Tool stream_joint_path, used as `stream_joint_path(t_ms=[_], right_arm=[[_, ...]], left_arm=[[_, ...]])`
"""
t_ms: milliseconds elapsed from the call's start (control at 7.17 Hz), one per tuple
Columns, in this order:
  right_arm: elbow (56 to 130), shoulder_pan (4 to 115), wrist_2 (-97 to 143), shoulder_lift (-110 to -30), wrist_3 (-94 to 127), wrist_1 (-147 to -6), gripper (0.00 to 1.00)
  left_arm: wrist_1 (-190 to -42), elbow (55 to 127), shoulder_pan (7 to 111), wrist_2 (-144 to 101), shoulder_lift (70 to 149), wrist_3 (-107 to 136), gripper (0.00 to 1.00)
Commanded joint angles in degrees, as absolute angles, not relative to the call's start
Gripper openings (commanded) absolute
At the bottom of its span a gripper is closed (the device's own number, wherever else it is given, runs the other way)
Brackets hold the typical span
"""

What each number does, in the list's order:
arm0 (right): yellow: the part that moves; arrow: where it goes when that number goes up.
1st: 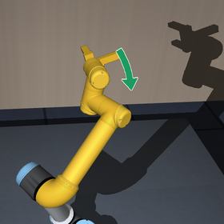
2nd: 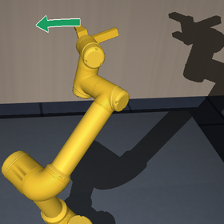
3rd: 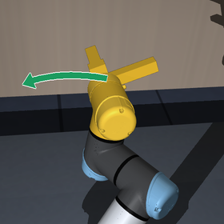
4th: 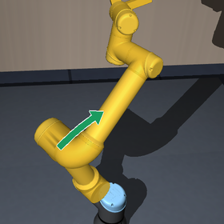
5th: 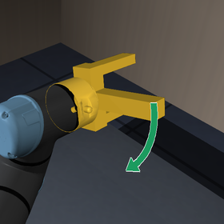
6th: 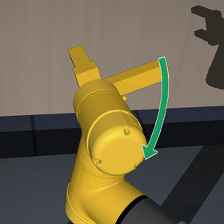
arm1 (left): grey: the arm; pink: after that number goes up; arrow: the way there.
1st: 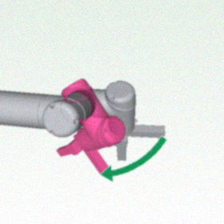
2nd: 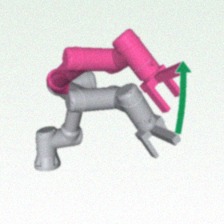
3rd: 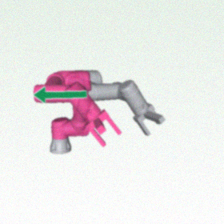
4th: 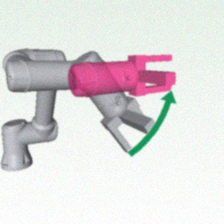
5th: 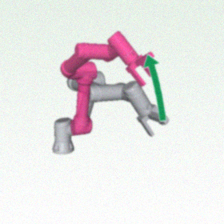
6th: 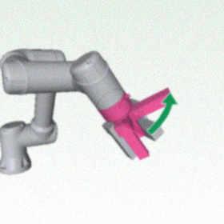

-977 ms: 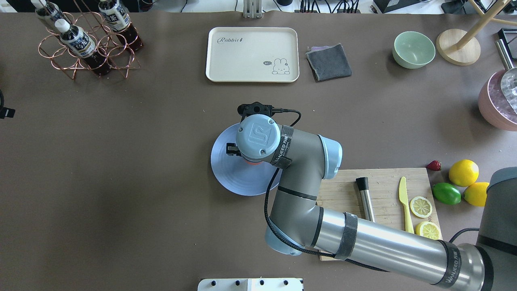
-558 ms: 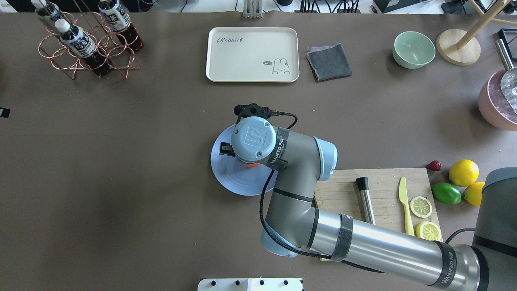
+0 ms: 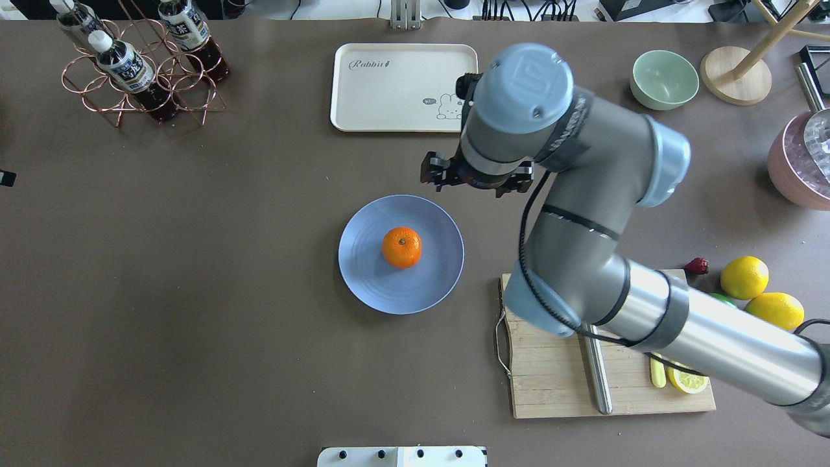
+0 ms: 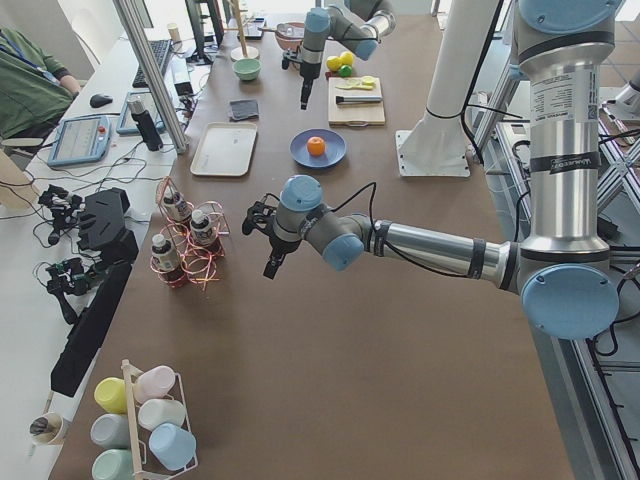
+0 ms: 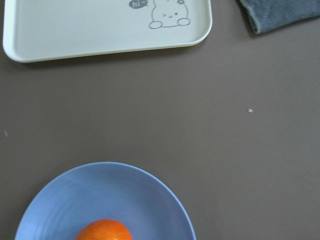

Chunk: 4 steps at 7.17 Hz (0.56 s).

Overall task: Pick orange to plate
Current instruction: 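Open the right gripper and lift it away from the plate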

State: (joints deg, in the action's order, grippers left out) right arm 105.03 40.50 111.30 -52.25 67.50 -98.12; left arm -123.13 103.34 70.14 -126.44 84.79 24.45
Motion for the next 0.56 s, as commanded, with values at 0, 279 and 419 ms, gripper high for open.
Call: stream_joint_path(t_ms=[0,279,419], right_arm=[[112.9,56.7,125.4,-65.3,51.7,-99.3,1.0],[111.5,66.3,126.4,-76.7,28.5,-99.4,1.0],[109.3,73.8,128.2,-82.2,17.3,-99.4,1.0]], left_arm=[[-121.2,103.8,72.8,-126.5,84.8,19.2,0.98],[-100.5,108.6,81.8,-126.8,87.8,1.2,0.98],[-92.1,108.8,86.9,-126.8,90.6,-5.8,0.98]])
